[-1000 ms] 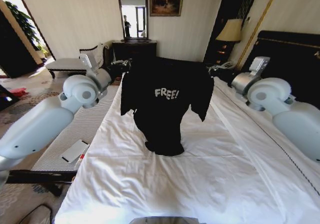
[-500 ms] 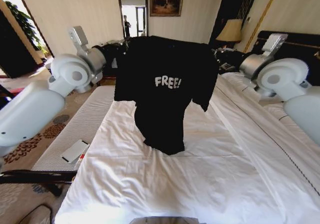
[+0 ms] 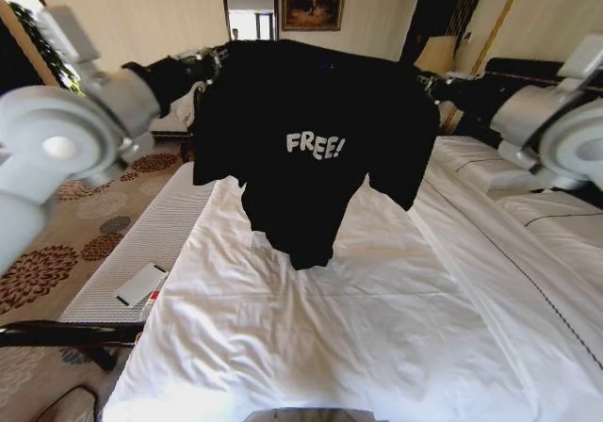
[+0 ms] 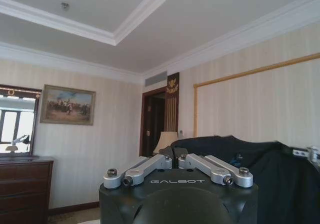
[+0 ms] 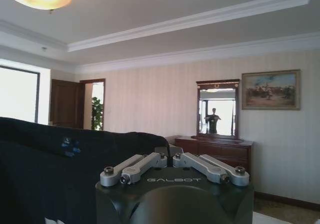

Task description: Fold the clothes on the bed.

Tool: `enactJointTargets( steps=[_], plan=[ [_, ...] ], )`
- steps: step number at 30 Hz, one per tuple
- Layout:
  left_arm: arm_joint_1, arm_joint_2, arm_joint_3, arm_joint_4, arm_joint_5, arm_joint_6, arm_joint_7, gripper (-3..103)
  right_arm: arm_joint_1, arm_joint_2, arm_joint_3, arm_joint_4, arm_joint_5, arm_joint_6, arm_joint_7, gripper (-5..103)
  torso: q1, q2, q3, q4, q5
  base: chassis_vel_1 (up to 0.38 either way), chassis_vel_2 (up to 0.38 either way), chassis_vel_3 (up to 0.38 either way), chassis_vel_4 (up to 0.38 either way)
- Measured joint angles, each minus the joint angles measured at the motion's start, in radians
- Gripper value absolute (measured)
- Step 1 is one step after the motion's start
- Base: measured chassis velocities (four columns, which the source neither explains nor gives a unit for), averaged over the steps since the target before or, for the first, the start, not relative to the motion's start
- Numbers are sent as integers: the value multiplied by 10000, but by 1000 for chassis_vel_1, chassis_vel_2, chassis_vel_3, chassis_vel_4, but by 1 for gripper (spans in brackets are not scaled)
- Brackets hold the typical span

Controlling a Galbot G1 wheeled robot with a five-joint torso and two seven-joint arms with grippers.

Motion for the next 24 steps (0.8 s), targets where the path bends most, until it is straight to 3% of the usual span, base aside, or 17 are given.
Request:
enactJointTargets(
  steps=[3, 5, 7, 9, 11, 13, 16, 17, 20, 24],
  plan=[
    [355, 557, -556, -580, -467, -140, 8, 0, -146, -334, 475, 414, 483, -58, 52, 0, 0, 0, 0, 1, 10, 0, 0, 0, 0],
    [987, 1078, -1761, -1224, -1126, -217, -36, 0, -206, -682, 1044, 927, 1012, -156, 155, 0, 0, 1, -1, -9, 7, 0, 0, 0, 0],
    [1222, 1205, -2134, -1365, -1300, -231, -53, 0, -206, -736, 1144, 1042, 1119, -187, 195, 0, 0, 0, -1, -12, 8, 0, 0, 0, 0],
    [2561, 1655, -3971, -1829, -1972, -263, -123, 0, -207, -997, 1651, 1463, 1634, -362, 386, 0, 0, 0, 1, 0, 17, 0, 0, 0, 0],
    [3019, 1850, -4819, -2049, -2709, -247, -298, 0, -206, -1266, 2175, 1722, 2352, -633, 616, 0, 1, 0, 2, -3, 9, 0, 0, 0, 0],
    [3061, 1887, -5066, -2100, -2950, -233, -346, 0, -205, -1349, 2346, 1789, 2629, -747, 724, 0, 2, 0, 3, -5, 6, 0, 0, 0, 0],
    [3118, 1990, -6300, -2413, -4719, -98, -876, 0, -204, -1745, 3298, 2159, 4075, -1342, 1335, 0, 1, 0, 2, -6, 8, 0, 0, 0, 0],
    [3118, 1990, -6300, -2413, -4719, -98, -876, 0, -204, -1745, 3298, 2159, 4075, -1342, 1335, 0, 1, 0, 2, -6, 8, 0, 0, 0, 0],
    [3183, 1779, -6769, -2492, -5693, -26, -1512, 0, -199, -1888, 3911, 2406, 5299, -1818, 2104, 0, -1, 1, 0, -6, 12, 0, 0, 0, 0],
    [3277, 1555, -6662, -2490, -5768, 14, -1878, 0, -197, -1875, 4131, 2557, 5960, -2195, 2693, 0, 2, 1, 3, -6, 9, 0, 0, 0, 0]
  ],
)
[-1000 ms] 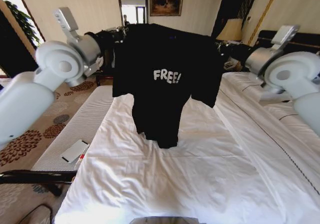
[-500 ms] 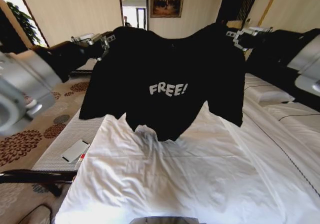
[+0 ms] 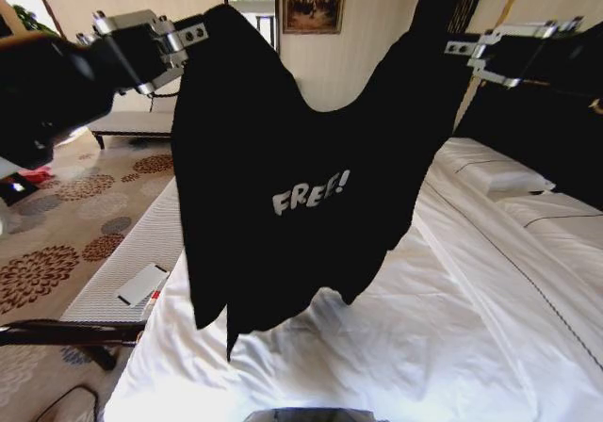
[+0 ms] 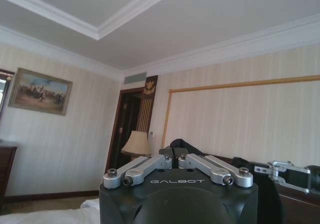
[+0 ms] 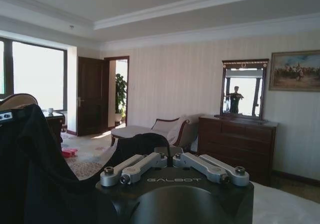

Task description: Fold the clothes on the bed.

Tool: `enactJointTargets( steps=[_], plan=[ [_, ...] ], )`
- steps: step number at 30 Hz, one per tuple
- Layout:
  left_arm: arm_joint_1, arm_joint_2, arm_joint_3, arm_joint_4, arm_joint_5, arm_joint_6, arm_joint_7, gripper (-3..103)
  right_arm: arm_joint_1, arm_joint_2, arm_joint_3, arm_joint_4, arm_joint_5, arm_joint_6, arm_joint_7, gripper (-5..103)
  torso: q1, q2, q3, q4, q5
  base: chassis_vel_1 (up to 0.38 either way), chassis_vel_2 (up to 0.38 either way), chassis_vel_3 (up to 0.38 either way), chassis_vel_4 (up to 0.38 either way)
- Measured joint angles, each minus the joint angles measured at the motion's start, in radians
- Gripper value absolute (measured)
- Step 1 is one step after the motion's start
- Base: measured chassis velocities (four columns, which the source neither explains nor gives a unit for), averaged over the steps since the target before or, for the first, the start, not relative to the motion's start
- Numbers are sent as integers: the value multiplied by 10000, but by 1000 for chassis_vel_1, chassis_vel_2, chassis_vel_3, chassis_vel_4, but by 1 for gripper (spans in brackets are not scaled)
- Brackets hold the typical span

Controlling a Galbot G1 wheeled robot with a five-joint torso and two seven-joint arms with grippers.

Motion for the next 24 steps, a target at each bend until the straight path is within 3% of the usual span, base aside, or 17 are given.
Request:
enactJointTargets(
  steps=[2, 5, 8, 9, 12, 14, 16, 19, 21, 24],
  plan=[
    [136, -274, 639, 18, 385, 17, -394, 0, -30, 172, -39, 165, 384, -367, 609, 0, 3, -1, 2, 2, 0, 0, 0, 0, 0],
    [213, -478, 1188, 27, 924, 29, -501, 0, -75, 353, -293, 183, 295, -472, 854, 0, 2, -1, 1, 0, 0, 0, 0, 0, 0],
    [614, -877, 2076, 51, 2074, 152, -398, 0, -375, 940, -1102, -39, -686, -435, 999, 0, 2, -1, 2, 1, 1, 0, 0, 0, 0],
    [614, -877, 2076, 51, 2074, 152, -398, 0, -375, 940, -1102, -39, -686, -435, 999, 0, 2, -1, 2, 1, 1, 0, 0, 0, 0],
    [1419, -1066, 2372, 171, 3092, 310, 5, 0, -1665, 1783, -1174, -503, -2341, -265, 811, 0, 3, -3, 3, 2, 3, 0, 0, 0, 0],
    [1631, -1108, 2414, 281, 3371, 342, 114, 0, -1908, 2009, -1346, -633, -2720, -228, 780, 0, 3, -3, 3, 3, 7, 0, 0, 0, 0],
    [2182, -1328, 2682, 749, 4401, 408, 432, 0, -2409, 2704, -2153, -1116, -3897, -67, 685, 0, 3, -2, 3, 1, 6, 0, 0, 0, 0],
    [2358, -1479, 2954, 980, 4886, 432, 549, 0, -2473, 3062, -2633, -1419, -4370, 14, 598, 0, 3, -2, 3, 1, 5, 0, 0, 0, 0],
    [2378, -1865, 3814, 1503, 5933, 438, 724, 0, -2505, 3721, -3500, -1998, -5024, 119, 420, 0, 4, -3, 3, 2, -1, 0, 0, 0, 0],
    [2339, -2283, 4703, 1974, 6802, 425, 811, 0, -2426, 4408, -4421, -2663, -5777, 234, 130, 0, 4, -3, 2, 2, 0, 0, 0, 0, 0]
  ],
)
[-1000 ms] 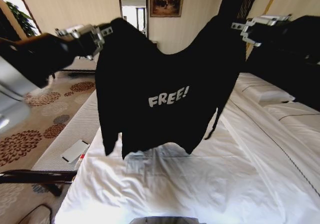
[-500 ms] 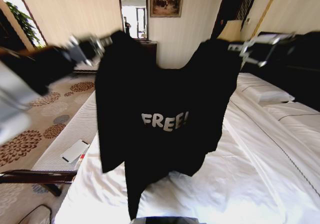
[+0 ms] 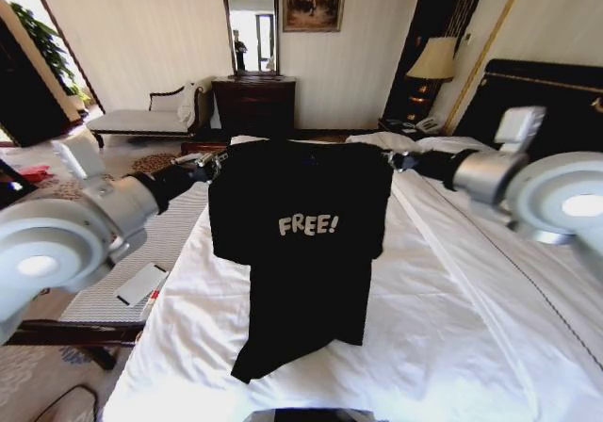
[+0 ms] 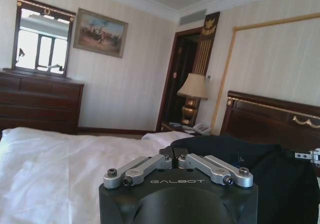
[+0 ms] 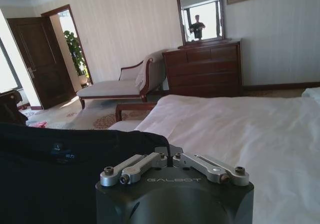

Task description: Fold the clothes on the bed.

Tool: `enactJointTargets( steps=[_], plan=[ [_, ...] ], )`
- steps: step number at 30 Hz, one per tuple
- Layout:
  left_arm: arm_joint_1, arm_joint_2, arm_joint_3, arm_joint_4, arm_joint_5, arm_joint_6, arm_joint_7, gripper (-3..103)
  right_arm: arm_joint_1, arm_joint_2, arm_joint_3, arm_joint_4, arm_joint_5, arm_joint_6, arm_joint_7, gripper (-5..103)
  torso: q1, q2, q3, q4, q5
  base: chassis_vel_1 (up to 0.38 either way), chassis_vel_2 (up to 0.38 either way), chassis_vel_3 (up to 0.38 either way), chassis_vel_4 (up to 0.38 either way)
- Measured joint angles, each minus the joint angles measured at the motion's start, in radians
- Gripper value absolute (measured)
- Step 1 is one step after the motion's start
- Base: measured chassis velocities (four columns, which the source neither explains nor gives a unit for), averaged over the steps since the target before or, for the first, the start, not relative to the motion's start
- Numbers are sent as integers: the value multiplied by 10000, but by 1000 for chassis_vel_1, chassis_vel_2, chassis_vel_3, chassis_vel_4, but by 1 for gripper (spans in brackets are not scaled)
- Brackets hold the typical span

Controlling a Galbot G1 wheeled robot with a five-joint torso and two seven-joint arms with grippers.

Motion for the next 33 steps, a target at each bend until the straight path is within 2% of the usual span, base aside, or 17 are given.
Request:
enactJointTargets(
  steps=[3, 6, 9, 12, 14, 18, 20, 22, 25, 27, 33],
  plan=[
    [-38, -312, 646, 402, 490, -23, 27, 0, 4, 376, -511, -405, -507, 87, -199, 0, -1, 0, 0, -1, 2, 0, 0, 0, 0],
    [-100, -860, 1727, 1364, 1300, -90, 149, 0, -25, 1123, -1425, -1406, -1595, 322, -681, 0, 0, 0, 0, -1, 0, 0, 0, 0, 0],
    [-130, -1072, 2076, 1759, 1593, -114, 226, 0, -83, 1400, -1679, -1778, -1872, 390, -772, 0, 1, -1, 1, 1, 1, 0, 0, 0, 0],
    [-186, -1480, 2826, 2638, 2225, -186, 443, 0, -311, 1995, -2198, -2524, -2544, 537, -1035, 0, 0, 0, 0, -3, 2, 0, 0, 0, 0],
    [-204, -1546, 2968, 2790, 2371, -228, 498, 0, -346, 2082, -2277, -2632, -2641, 551, -1076, 0, 0, -1, 0, -2, 2, 0, 0, 0, 0],
    [-340, -2249, 3726, 3521, 3054, -434, 545, 0, -588, 2975, -2771, -3485, -3240, 691, -1247, 0, -2, -1, -1, 0, 0, 0, 0, 0, 0],
    [-351, -2341, 3802, 3607, 3127, -451, 545, 0, -606, 3052, -2815, -3570, -3281, 711, -1258, 0, -2, 0, -1, 0, 1, 0, 0, 0, 0],
    [-357, -2787, 4133, 4105, 3544, -530, 545, 0, -677, 3504, -3101, -4251, -3708, 896, -1445, 0, -1, -1, -1, -1, 3, 0, 0, 0, 0],
    [-340, -3031, 4239, 4475, 3763, -572, 558, 0, -687, 3758, -3216, -4716, -3927, 1018, -1594, 0, -2, 0, -1, -3, 2, 0, 0, 0, 0],
    [-420, -3456, 4372, 5214, 4024, -624, 627, 0, -616, 4129, -3377, -5551, -4225, 1245, -1867, 0, -1, -1, 0, -1, 3, 0, 0, 0, 0],
    [-789, -3904, 4650, 6126, 4239, -647, 801, 0, -142, 4456, -3630, -6501, -4485, 1498, -2157, 0, -1, -1, 0, -3, 2, 0, 0, 0, 0]
  ],
)
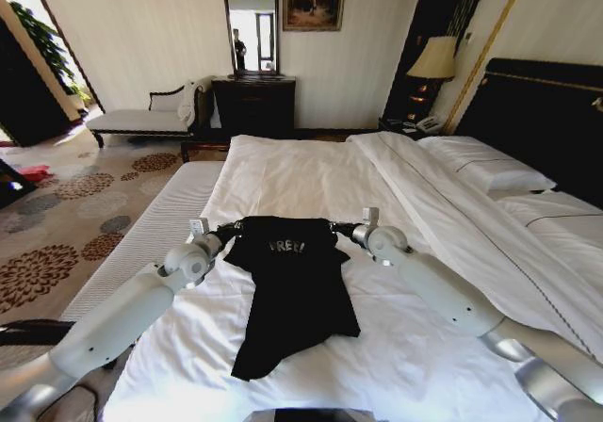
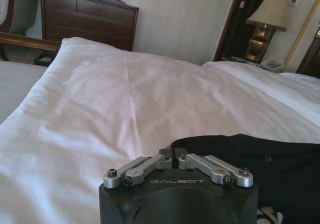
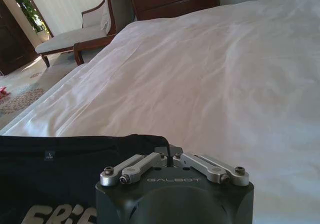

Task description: Fold the clothes on the bed.

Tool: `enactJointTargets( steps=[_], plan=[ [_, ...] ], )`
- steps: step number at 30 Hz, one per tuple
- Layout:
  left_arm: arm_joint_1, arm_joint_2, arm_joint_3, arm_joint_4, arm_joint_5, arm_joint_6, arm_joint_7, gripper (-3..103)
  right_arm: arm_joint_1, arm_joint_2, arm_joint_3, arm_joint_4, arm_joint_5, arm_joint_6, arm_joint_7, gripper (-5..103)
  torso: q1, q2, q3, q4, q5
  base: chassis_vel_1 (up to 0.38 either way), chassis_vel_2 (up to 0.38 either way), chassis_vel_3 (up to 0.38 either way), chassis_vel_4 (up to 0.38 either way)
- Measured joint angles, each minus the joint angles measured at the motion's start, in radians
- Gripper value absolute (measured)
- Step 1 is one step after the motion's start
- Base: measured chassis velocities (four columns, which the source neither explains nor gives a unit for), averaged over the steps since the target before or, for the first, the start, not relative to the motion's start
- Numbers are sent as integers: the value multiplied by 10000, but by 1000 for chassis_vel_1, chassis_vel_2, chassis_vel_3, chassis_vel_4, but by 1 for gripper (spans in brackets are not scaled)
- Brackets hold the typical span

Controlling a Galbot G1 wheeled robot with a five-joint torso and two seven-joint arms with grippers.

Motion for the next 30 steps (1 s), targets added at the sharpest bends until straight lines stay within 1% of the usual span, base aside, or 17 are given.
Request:
enactJointTargets(
  steps=[3, 6, 7, 8, 9, 10, 11, 12, 13, 14, 15, 16, 21, 22, 23, 27, 30],
  plan=[
    [-305, -482, 111, 777, 224, -38, 134, 0, 478, 262, -229, -610, -157, 191, -129, 0, -1, 0, -1, 6, 0, 0, 0, 0, 0],
    [-419, -654, 170, 1011, 320, -61, 168, 0, 589, 343, -294, -790, -210, 243, -166, 0, 0, 0, 0, 5, -1, 0, 0, 0, 0],
    [-658, -960, 290, 1399, 482, -94, 231, 0, 757, 485, -375, -1095, -314, 323, -244, 0, 0, 1, 0, 6, -2, 0, 0, 0, 0],
    [-1208, -1638, 580, 2126, 715, -150, 347, 0, 990, 788, -483, -1765, -564, 486, -400, 0, 0, 0, 0, 5, -1, 0, 0, 0, 0],
    [-1548, -2026, 767, 2614, 867, -176, 447, 0, 1079, 958, -527, -2172, -744, 589, -535, 0, 0, 0, 0, -2, 1, 0, 0, 0, 0],
    [-1548, -2026, 767, 2614, 867, -176, 447, 0, 1079, 958, -527, -2172, -744, 589, -535, 0, 0, 0, 0, -2, 1, 0, 0, 0, 0],
    [-1812, -2312, 917, 3029, 978, -203, 530, 0, 1161, 1098, -551, -2549, -928, 687, -658, 0, 0, 1, 0, -4, 2, 0, 0, 0, 0],
    [-1905, -2411, 967, 3189, 1018, -208, 575, 0, 1186, 1147, -556, -2671, -978, 717, -685, 0, 0, 0, 0, -6, 2, 0, 0, 0, 0],
    [-2136, -2669, 1068, 3657, 1128, -225, 660, 0, 1248, 1277, -569, -2961, -1093, 784, -742, 0, 1, 0, 0, -7, 2, 0, 0, 0, 0],
    [-2136, -2669, 1068, 3657, 1128, -225, 660, 0, 1248, 1277, -569, -2961, -1093, 784, -742, 0, 1, 0, 0, -7, 2, 0, 0, 0, 0],
    [-2421, -2967, 1180, 4338, 1268, -251, 792, 0, 1339, 1498, -583, -3398, -1276, 881, -786, 0, 1, 0, 0, -6, 3, 0, 0, 0, 0],
    [-2624, -3185, 1253, 4879, 1376, -285, 930, 0, 1395, 1666, -583, -3658, -1361, 928, -803, 0, 3, 0, 0, 1, 2, 0, 0, 0, 0],
    [-3043, -3571, 1395, 5971, 1590, -374, 1280, 0, 1535, 1989, -580, -4208, -1501, 1033, -841, 0, 0, 0, 0, 7, 1, 0, 0, 0, 0],
    [-3177, -3738, 1427, 6391, 1706, -419, 1428, 0, 1611, 2109, -580, -4443, -1578, 1096, -886, 0, -1, 1, -1, 5, -1, 0, 0, 0, 0],
    [-3177, -3738, 1427, 6391, 1706, -419, 1428, 0, 1611, 2109, -580, -4443, -1578, 1096, -886, 0, -1, 1, -1, 5, -1, 0, 0, 0, 0],
    [-3451, -4301, 1455, 7409, 2050, -564, 1714, 0, 1842, 2568, -591, -5280, -1918, 1318, -1080, 0, 0, 2, 0, -1, 0, 0, 0, 0, 0],
    [-3495, -4477, 1457, 7709, 2161, -621, 1805, 0, 1929, 2817, -605, -5619, -2057, 1447, -1196, 0, 0, 1, 0, -3, 0, 0, 0, 0, 0]
  ],
)
